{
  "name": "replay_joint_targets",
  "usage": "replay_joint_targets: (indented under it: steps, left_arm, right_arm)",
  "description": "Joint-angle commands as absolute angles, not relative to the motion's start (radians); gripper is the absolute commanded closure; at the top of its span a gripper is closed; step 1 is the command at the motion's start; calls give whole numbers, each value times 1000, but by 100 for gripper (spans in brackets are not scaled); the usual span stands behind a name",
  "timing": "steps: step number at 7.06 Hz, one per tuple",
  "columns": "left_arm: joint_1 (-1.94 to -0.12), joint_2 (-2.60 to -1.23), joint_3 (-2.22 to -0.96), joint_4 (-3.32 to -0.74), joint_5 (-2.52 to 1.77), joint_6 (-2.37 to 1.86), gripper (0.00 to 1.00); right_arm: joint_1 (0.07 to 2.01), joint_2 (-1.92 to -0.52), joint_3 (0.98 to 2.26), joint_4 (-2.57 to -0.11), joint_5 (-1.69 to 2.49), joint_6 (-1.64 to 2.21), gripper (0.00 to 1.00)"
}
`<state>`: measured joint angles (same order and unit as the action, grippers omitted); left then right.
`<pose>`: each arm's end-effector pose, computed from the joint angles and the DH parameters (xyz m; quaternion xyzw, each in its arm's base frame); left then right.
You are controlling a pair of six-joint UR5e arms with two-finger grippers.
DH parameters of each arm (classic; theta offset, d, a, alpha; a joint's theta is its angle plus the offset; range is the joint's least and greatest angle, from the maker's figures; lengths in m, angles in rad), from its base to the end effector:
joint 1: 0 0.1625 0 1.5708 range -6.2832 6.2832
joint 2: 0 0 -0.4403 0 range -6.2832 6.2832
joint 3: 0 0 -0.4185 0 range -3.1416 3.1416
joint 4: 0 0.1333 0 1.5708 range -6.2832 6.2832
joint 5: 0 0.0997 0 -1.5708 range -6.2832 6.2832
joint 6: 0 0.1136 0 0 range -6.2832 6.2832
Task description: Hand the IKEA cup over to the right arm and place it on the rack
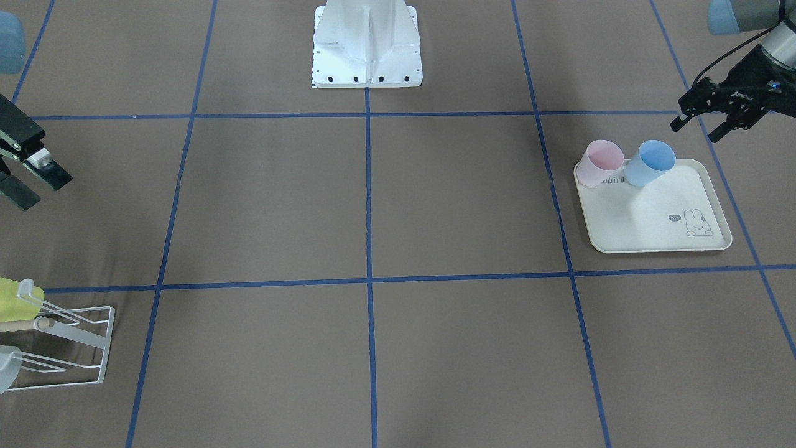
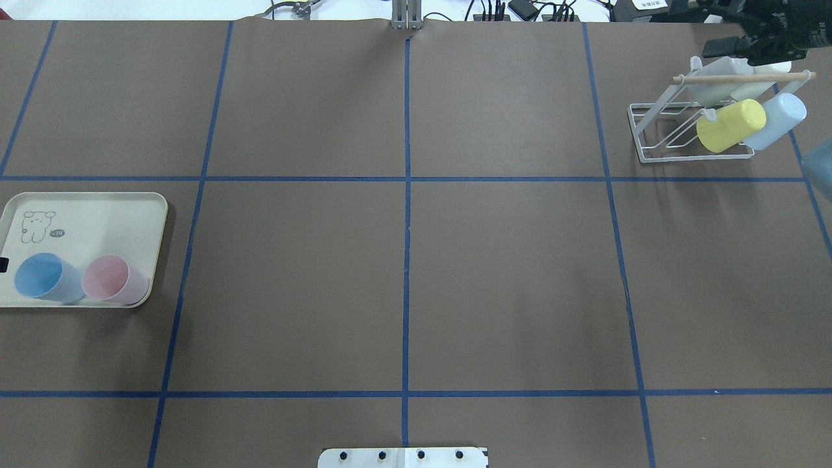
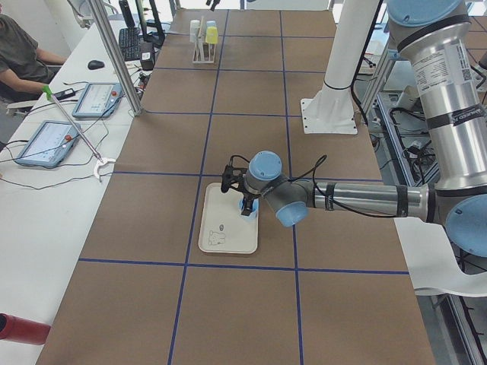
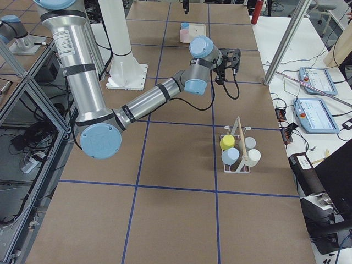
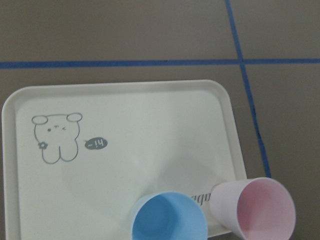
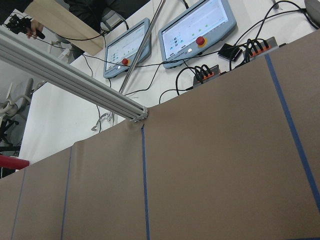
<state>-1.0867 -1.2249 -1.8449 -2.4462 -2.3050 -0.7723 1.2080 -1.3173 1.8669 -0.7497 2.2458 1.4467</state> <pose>0.1346 -0.3789 0.5935 0.1012 0.4818 0.0156 0.8703 -0.1455 -0.5588 0.2900 0.1675 -0.6280 0.1973 0.7340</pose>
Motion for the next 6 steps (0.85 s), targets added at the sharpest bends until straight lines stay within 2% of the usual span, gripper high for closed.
replay_joint_targets:
  steps: [1,6]
  left_arm:
    - [-1055,-1188,-1820,-2425,-2286,-720,0]
    - [-1043,-1252,-1793,-2359,-2284,-710,0]
  right_arm:
    - [1194,-1310,1873,-736,2243,1474,0]
    - [1180,-1305,1873,-736,2241,1494,0]
